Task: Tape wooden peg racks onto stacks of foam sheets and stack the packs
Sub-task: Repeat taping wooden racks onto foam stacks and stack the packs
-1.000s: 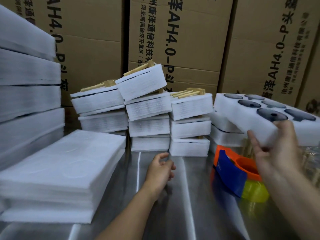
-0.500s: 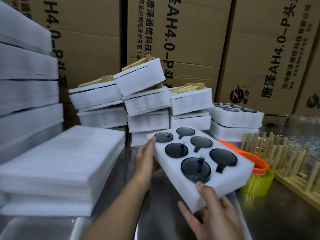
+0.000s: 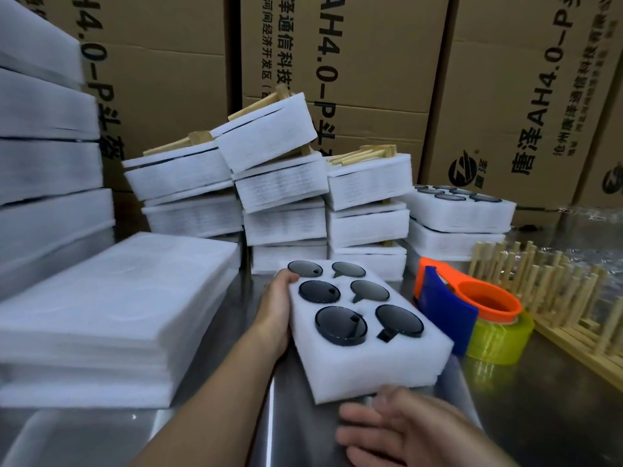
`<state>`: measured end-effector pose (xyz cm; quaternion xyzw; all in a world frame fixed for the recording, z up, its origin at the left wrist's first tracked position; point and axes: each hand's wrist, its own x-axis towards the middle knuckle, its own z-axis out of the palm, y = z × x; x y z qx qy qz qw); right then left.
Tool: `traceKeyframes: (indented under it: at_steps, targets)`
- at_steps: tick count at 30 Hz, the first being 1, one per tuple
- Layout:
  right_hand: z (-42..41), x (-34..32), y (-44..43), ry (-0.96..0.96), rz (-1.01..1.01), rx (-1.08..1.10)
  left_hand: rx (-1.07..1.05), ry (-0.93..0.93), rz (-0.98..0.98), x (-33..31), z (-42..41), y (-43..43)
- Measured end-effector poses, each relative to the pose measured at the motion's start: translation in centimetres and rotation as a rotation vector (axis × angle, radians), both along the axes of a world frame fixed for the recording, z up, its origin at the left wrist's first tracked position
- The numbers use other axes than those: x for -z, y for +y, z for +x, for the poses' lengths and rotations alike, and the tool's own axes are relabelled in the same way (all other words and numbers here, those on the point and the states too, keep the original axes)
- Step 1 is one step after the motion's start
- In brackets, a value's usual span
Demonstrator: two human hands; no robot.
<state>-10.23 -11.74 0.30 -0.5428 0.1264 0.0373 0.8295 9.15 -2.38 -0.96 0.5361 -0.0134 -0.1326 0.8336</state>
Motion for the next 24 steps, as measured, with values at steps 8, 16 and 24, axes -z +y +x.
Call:
traceKeyframes:
  at_steps: [8, 16, 24]
  targets:
    - [-1.3, -3.8, -5.8, -0.268, -0.778, 0.128, 0.037, -0.025, -0.013, 0.3, 0.3, 0.2]
    - [6.7, -5.7, -18.9, -0.083, -1.685, 0.896, 0.052, -0.019, 0.014, 0.2, 0.2, 0.1]
    - [8.0, -2.4, -22.7, -0.018, -1.708, 0.879, 0.112, -0.041, 0.108, 0.2, 0.0, -0.1]
